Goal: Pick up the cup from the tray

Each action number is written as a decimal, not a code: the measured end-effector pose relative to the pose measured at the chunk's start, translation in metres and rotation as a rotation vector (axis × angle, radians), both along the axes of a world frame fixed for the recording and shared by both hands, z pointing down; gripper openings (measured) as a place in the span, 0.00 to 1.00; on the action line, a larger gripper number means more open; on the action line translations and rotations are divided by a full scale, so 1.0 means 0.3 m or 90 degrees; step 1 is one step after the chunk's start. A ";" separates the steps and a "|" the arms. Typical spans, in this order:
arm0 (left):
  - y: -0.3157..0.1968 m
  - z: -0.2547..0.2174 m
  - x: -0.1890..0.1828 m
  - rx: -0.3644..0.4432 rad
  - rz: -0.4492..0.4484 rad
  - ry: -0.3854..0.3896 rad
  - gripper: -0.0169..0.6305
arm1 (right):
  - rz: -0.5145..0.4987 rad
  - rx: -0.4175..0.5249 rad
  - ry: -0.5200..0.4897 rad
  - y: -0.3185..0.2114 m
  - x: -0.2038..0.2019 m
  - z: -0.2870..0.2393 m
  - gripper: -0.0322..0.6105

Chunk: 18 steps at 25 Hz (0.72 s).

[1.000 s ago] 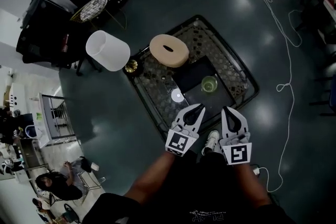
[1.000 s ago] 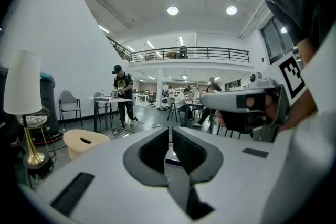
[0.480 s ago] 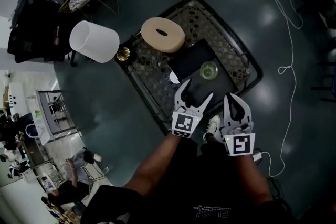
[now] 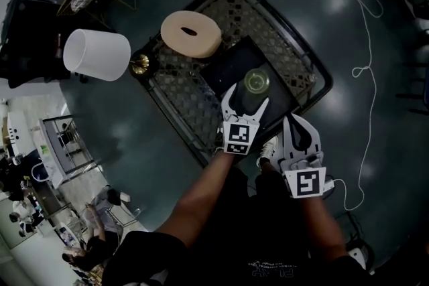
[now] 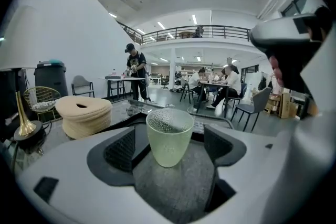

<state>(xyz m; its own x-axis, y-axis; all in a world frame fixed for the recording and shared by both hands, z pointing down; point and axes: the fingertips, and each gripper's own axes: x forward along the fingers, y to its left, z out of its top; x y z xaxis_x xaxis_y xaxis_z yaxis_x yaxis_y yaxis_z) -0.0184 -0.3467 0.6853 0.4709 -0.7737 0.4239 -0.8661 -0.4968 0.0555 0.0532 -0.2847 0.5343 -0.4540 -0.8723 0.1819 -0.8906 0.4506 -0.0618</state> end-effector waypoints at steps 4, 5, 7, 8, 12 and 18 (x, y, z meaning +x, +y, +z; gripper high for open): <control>-0.036 0.039 0.019 -0.014 0.009 -0.011 0.64 | -0.014 -0.007 -0.008 0.017 -0.023 0.015 0.06; -0.045 0.045 0.025 -0.015 0.012 -0.014 0.64 | -0.017 -0.012 -0.010 0.022 -0.028 0.022 0.06; -0.061 0.058 0.037 -0.016 0.016 -0.019 0.65 | -0.020 -0.021 -0.012 0.029 -0.035 0.033 0.06; -0.068 0.064 0.045 -0.016 0.020 -0.023 0.65 | -0.021 -0.023 -0.013 0.030 -0.036 0.035 0.06; -0.094 0.089 0.069 -0.012 0.028 -0.047 0.66 | -0.020 -0.027 -0.014 0.028 -0.030 0.040 0.06; -0.129 0.109 0.085 -0.012 0.014 -0.051 0.66 | -0.005 -0.033 -0.015 0.024 0.002 0.049 0.06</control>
